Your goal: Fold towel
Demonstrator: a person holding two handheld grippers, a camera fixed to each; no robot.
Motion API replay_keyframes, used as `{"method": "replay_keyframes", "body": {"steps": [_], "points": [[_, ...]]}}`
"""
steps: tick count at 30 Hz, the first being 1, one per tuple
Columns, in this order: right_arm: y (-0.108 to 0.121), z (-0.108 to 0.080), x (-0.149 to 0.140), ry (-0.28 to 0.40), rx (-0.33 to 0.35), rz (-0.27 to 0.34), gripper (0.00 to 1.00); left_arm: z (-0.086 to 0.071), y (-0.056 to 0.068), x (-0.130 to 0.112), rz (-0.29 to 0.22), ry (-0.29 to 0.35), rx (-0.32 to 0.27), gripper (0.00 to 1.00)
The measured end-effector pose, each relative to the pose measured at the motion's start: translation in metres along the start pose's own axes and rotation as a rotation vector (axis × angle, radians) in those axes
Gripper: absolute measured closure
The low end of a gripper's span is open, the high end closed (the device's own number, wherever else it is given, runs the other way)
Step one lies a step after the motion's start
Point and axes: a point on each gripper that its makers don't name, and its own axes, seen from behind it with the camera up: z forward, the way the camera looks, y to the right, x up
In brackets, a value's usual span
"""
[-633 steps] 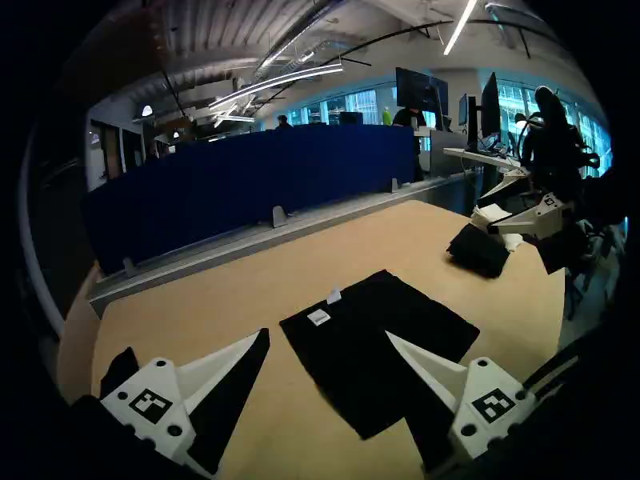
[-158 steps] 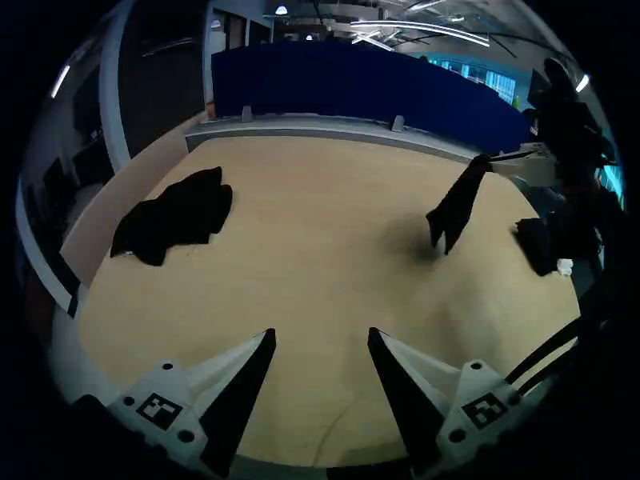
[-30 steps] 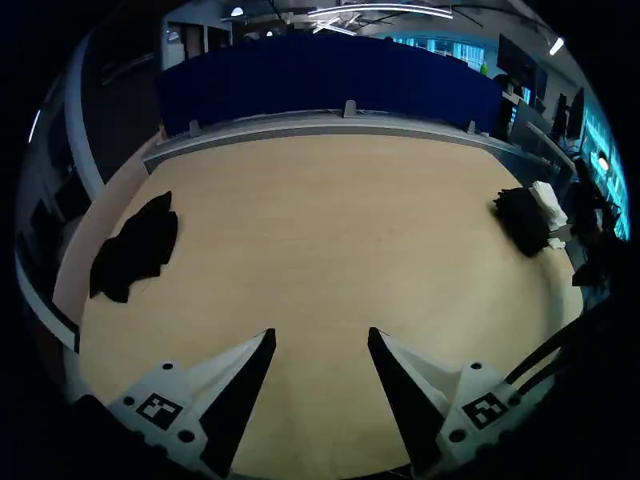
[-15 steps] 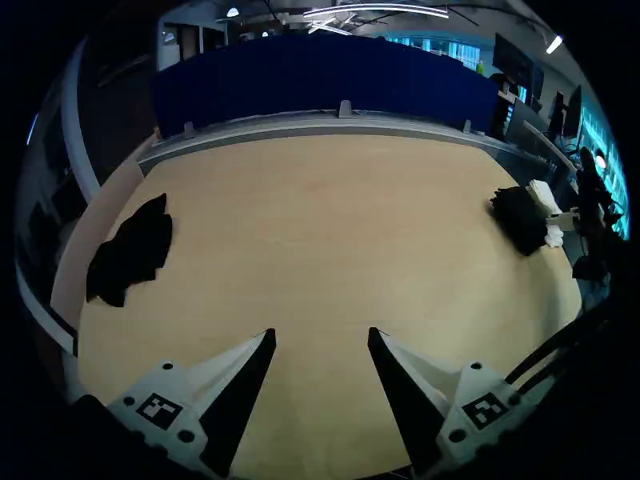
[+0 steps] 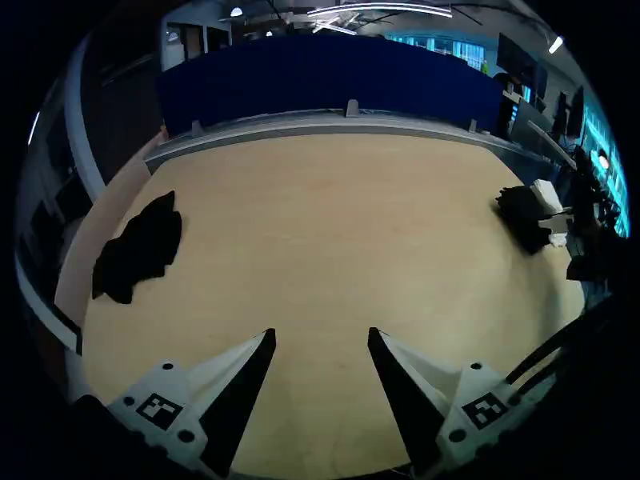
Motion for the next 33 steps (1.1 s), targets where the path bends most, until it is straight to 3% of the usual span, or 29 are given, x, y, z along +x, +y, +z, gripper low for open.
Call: {"method": "replay_keyframes", "body": {"steps": [5,8,20,33], "points": [[-0.002,0.009,-0.019,-0.031,0.000,-0.023,0.00,-0.001,-0.003,-0.001,-0.002,-0.001,0.008,0.15],[-0.002,0.007,-0.017,-0.028,0.001,-0.024,0.00,0.001,-0.004,-0.002,-0.003,-0.003,0.009,0.15],[0.012,-0.004,0.043,0.068,0.002,-0.009,0.00,0.004,-0.005,0.002,-0.011,-0.001,0.016,0.15],[0.021,0.036,0.088,0.082,0.014,-0.012,0.00,0.004,-0.008,0.006,-0.026,-0.003,0.042,0.15]]}}
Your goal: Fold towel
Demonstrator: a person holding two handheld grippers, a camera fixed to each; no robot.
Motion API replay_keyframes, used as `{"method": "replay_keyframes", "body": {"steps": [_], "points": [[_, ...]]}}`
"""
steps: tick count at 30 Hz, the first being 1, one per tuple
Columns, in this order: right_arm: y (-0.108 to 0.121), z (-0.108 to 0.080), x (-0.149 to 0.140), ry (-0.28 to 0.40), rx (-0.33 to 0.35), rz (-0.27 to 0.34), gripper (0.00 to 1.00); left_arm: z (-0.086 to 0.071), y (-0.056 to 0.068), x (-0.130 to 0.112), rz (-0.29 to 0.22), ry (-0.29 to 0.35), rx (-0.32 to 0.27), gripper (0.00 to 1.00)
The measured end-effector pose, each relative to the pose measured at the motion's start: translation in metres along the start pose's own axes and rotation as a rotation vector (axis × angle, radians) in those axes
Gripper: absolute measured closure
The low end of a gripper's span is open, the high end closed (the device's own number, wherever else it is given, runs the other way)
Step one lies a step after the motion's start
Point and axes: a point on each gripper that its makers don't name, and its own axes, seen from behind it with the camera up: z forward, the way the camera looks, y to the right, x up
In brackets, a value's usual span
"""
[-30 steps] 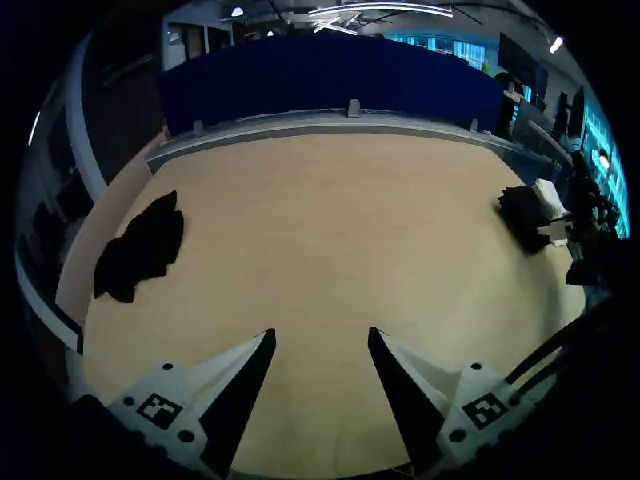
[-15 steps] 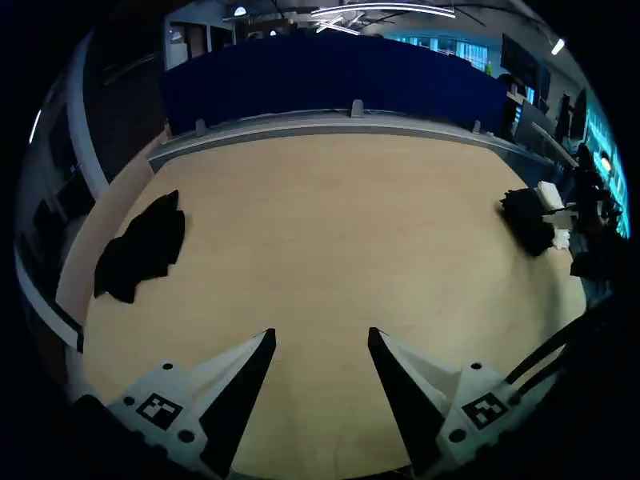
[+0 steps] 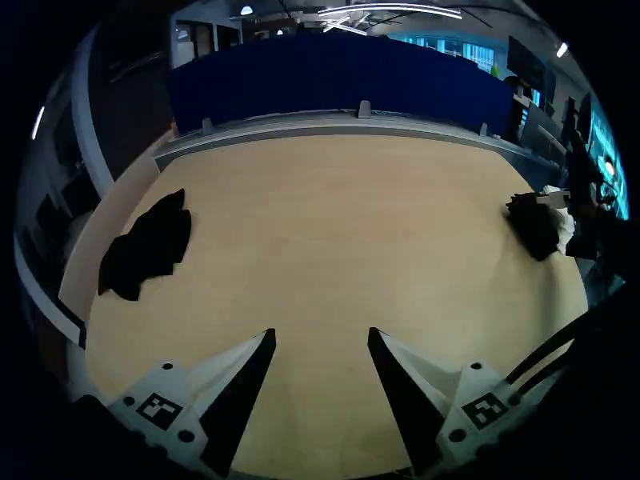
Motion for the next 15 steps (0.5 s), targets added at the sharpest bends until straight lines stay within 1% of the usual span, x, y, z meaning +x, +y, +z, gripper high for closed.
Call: {"method": "replay_keyframes", "body": {"steps": [8,11,15], "points": [[0.002,0.030,-0.007,-0.048,0.004,0.013,0.00,-0.002,-0.004,-0.001,-0.008,-0.003,0.022,0.15],[0.003,0.035,-0.009,-0.054,-0.001,0.007,0.00,-0.003,-0.005,-0.001,-0.010,-0.002,0.027,0.15],[0.002,0.032,-0.006,-0.050,-0.004,0.011,0.00,-0.003,-0.005,0.000,-0.013,-0.002,0.025,0.15]]}}
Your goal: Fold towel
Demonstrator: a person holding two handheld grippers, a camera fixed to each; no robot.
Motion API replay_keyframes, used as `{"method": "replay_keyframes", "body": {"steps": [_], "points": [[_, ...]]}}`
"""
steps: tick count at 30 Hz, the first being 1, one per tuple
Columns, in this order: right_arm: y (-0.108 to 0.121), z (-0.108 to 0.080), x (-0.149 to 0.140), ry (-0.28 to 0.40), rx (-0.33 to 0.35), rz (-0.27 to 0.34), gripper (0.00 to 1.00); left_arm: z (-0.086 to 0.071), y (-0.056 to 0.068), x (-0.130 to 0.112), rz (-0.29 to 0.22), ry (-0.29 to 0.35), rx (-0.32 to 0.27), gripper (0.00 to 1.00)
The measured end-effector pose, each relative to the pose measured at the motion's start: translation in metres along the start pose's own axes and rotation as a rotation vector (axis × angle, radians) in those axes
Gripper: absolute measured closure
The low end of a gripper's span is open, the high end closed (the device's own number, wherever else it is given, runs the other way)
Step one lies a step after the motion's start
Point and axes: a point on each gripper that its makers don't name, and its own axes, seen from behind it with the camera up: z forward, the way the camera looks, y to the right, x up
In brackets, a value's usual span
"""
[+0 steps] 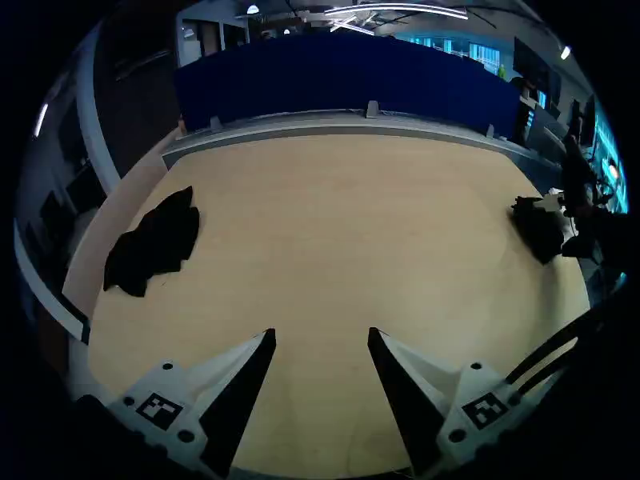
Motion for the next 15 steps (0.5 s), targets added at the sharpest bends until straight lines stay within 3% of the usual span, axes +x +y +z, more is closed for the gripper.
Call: {"method": "replay_keyframes", "body": {"steps": [8,15], "points": [[-0.010,-0.035,0.019,0.081,-0.011,0.013,0.00,0.003,-0.004,0.006,0.002,0.016,-0.013,0.15],[-0.030,-0.067,0.016,0.108,-0.021,0.017,0.00,0.006,-0.012,0.010,-0.009,0.038,-0.034,0.15]]}}
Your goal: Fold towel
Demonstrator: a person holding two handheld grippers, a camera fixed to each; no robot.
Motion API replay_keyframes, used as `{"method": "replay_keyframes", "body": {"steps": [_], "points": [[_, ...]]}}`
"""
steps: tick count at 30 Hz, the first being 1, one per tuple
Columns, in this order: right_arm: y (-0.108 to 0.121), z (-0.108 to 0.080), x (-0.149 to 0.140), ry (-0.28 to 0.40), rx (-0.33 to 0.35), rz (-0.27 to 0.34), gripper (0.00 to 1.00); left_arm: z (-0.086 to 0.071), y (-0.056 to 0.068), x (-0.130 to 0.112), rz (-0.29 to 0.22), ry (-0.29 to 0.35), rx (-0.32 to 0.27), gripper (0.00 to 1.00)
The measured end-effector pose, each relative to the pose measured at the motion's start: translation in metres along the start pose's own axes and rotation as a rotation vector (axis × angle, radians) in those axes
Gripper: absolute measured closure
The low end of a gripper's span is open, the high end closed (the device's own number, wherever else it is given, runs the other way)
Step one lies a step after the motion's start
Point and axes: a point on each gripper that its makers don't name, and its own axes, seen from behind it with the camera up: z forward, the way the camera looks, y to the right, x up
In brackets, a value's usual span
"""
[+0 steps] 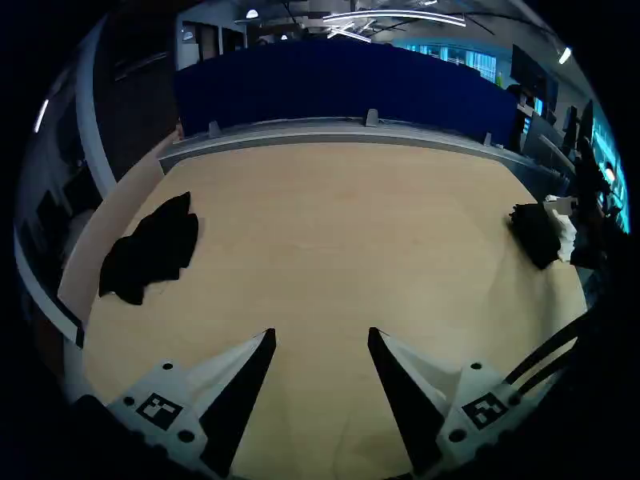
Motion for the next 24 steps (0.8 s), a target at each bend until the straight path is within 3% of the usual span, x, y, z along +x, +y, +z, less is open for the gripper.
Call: {"method": "replay_keyframes", "body": {"steps": [7,14,20,24], "points": [[-0.054,-0.044,0.005,0.087,0.040,0.018,0.00,0.001,-0.008,0.016,-0.006,0.068,-0.025,0.15],[-0.109,-0.094,0.036,0.259,0.036,0.050,0.00,0.003,-0.014,0.045,-0.011,0.169,-0.054,0.15],[-0.142,-0.134,0.065,0.426,0.004,0.095,0.00,0.008,-0.022,0.070,-0.023,0.249,-0.062,0.15],[-0.161,-0.153,0.075,0.494,-0.015,0.139,0.00,0.009,-0.027,0.089,-0.035,0.316,-0.062,0.15]]}}
